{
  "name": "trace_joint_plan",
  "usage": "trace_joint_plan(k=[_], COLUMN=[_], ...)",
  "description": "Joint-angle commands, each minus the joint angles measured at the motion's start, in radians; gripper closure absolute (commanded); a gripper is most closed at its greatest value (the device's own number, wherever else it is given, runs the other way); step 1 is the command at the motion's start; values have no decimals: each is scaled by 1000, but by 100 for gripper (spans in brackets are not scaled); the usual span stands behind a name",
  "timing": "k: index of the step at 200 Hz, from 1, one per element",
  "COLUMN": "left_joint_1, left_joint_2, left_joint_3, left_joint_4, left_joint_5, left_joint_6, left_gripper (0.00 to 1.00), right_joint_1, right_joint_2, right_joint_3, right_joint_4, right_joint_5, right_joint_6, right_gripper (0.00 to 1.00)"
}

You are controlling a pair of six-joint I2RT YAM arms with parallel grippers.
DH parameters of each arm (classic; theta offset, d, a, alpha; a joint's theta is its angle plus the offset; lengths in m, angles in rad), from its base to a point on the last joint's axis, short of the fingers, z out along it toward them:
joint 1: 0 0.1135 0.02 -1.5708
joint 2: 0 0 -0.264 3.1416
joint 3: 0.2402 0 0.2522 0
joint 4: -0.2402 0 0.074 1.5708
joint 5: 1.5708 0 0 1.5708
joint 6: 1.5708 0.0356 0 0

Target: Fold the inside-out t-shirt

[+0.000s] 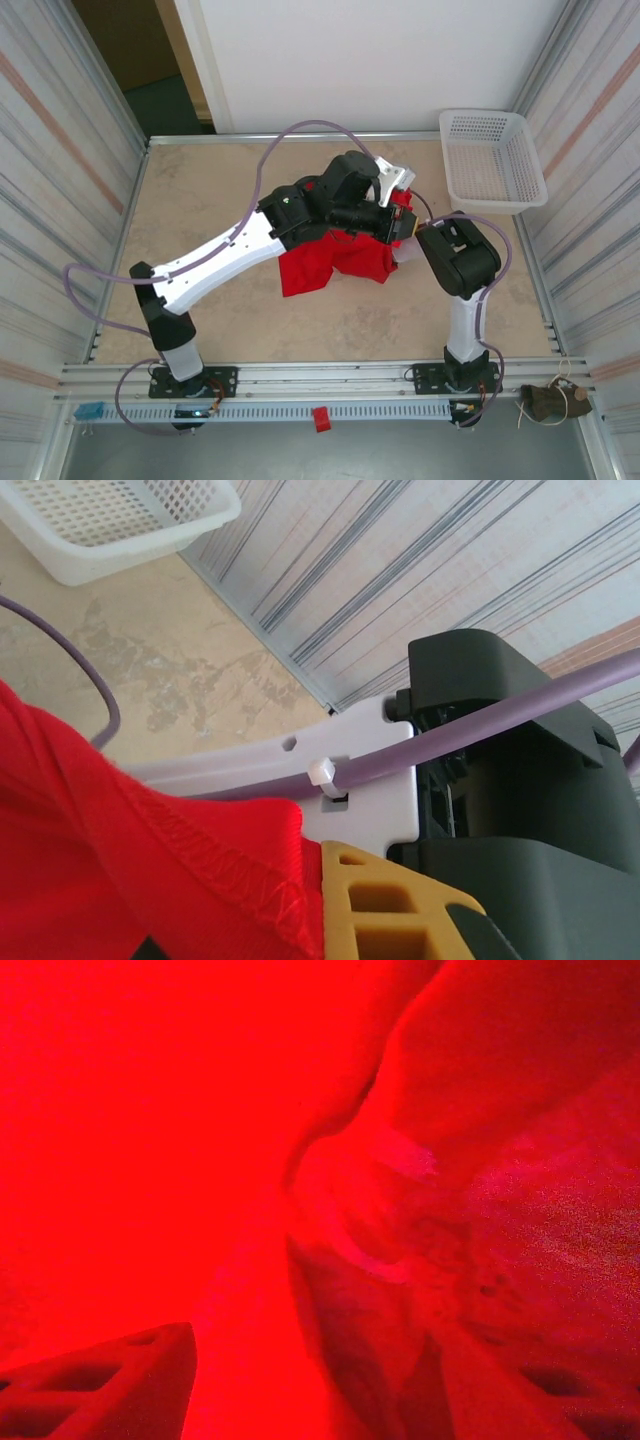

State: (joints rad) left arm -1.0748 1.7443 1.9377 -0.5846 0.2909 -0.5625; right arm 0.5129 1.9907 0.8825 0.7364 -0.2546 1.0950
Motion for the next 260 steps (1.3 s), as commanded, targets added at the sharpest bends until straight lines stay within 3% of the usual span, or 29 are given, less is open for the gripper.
trace_joint_plan(k=[1,39,93,142,172,200,226,260], left_joint_1=[-73,-70,-30,-12,-38,-79,-102,-107], left_joint_2=[10,-15,-76,-116,-134,-92,-13,59], left_joint_3=[3,-20,-87,-129,-119,-10,119,219], left_joint_4=[339,369,295,341,391,391,388,385], left_joint_5=[93,-49,-248,-243,-213,-150,-55,6], left_joint_6=[-26,-28,-39,-62,-64,-55,-78,-99], left_gripper=[100,100,100,100,100,100,100,100], right_joint_1=[20,-6,-63,-107,-113,-110,-92,-62], right_joint_2=[44,103,45,-3,12,34,40,61], right_joint_3=[-72,-137,-162,-156,-114,-66,-26,5], right_joint_4=[269,536,574,569,578,585,561,469], right_joint_5=[-43,-62,-132,-126,-127,-133,-131,-68], right_joint_6=[60,158,145,156,184,213,223,196], right_gripper=[35,37,38,40,50,55,54,37])
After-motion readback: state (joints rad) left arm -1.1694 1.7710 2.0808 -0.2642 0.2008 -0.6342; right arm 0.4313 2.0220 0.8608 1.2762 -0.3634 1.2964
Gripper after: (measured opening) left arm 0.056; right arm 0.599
